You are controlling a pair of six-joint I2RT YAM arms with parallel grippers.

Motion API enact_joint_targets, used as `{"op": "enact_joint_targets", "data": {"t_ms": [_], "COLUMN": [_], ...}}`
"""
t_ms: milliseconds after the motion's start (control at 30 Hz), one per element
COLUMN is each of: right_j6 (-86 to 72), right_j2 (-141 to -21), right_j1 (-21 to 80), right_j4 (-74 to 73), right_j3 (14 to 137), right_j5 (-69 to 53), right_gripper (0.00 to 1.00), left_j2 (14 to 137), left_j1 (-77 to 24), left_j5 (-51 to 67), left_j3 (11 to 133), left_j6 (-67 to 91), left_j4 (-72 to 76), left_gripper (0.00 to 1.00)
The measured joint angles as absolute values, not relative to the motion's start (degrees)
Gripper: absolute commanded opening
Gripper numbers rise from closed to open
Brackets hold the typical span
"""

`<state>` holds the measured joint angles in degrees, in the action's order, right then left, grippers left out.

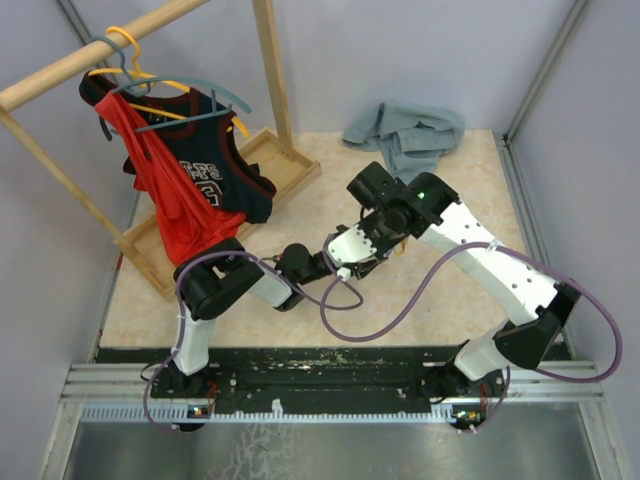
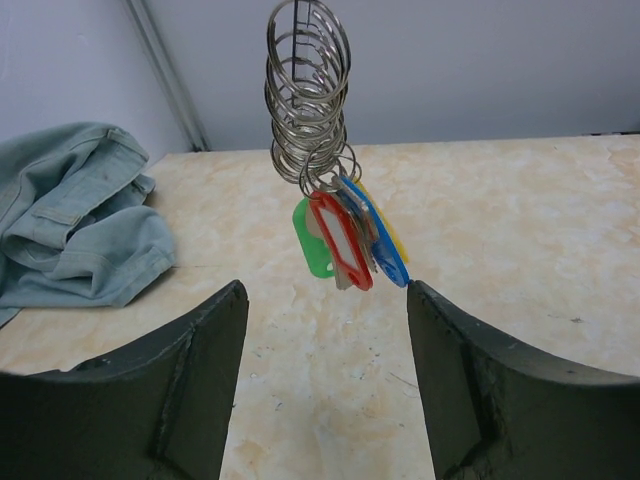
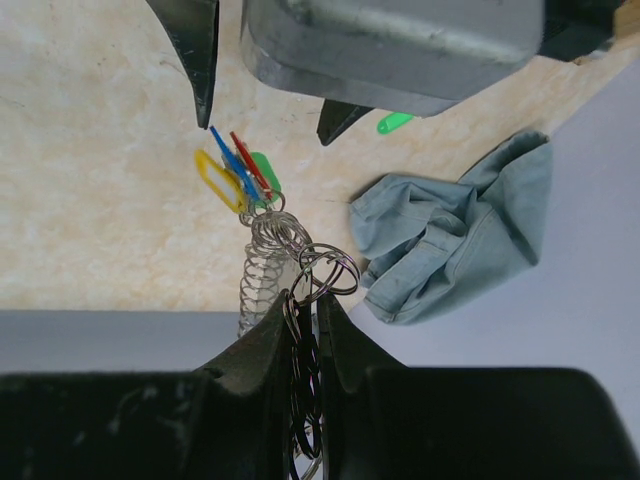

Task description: Remove the keys from the keyring

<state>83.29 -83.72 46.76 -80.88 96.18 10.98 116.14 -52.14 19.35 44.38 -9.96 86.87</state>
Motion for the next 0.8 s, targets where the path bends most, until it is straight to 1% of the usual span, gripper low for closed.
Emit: {"op": "enact_joint_targets", "data": {"t_ms": [233,433,567,633,667,700,733,800], "right_j6": [82.9,82.7,82.5,82.4,82.4,82.3,82.3,82.2], "right_j2": [-83.6,-83.5,-83.2,-83.2,-83.2,-83.2,-83.2,-83.2], "right_j1": [46.8,46.8,46.8,46.8,46.8,46.8,46.8,46.8], "right_j4": [-81.6,-81.8,-81.9,-81.9,-81.9,-81.9,-82.0,-82.1], "right_j3": [97.3,97.6,97.6,97.6,97.6,97.6,97.6,97.6], "right_j5": [9.2,8.5,8.4,8.3,8.3,8.2,8.2,8.0], "right_gripper": [0.00,0.00,0.00,0.00,0.00,0.00,0.00,0.00], "left_j2": [116.9,116.9,116.9,116.9,116.9,116.9,116.9,116.9], "left_j1": [-52.2,-52.2,-52.1,-52.1,-52.1,-52.2,-52.1,-52.1], "left_j5": [19.7,20.5,20.5,20.5,20.5,20.5,20.4,20.3], "left_j3": [46.0,46.7,46.7,46.6,46.5,46.3,46.3,46.2], "left_j6": [-10.2,-9.6,-9.4,-9.3,-9.3,-9.2,-9.3,-9.2], "left_j4": [86.9,86.9,86.9,86.9,86.9,86.9,86.9,86.9], "left_gripper": [0.50,0.32,0.24,0.14,0.10,0.10,0.12,0.26]}}
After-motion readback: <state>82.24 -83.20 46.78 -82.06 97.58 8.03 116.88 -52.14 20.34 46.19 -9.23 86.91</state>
